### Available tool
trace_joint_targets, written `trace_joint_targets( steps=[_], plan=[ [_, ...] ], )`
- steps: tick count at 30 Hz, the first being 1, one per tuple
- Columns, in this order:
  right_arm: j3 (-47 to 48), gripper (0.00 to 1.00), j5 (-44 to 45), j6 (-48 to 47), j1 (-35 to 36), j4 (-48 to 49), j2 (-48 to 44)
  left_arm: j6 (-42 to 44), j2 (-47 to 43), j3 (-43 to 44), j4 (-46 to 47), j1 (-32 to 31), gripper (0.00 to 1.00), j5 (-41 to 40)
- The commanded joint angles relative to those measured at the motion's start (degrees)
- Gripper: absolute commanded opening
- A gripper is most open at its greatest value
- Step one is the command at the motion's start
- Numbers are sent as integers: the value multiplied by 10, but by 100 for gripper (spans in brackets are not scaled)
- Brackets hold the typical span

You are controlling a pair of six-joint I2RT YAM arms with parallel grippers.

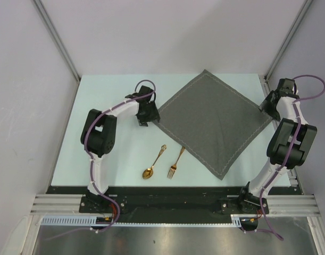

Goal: Fold the napkin into a case and place the utensils inside
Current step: Flatten out the crumpled napkin at the center of the board.

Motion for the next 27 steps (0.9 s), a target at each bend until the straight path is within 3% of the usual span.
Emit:
trace_joint_targets(
  steps=[1, 6, 8, 13, 27],
  plan=[
    [-18, 68, 42, -36, -10, 31, -36, -15, 28, 21, 4, 3, 66, 0],
    [-18, 68, 47, -46, -21, 62, -8, -19, 37, 30, 24, 13, 46, 25],
    [-12, 68, 56, -48, -23, 73, 16, -17, 35, 30, 29, 18, 27, 24],
    [19, 67, 50, -50, -30, 97, 65, 1, 36, 34, 40, 25, 2, 42],
    [77, 54, 19, -27, -32, 131, 188, 12, 9, 10, 68, 31, 0, 53]
  ],
)
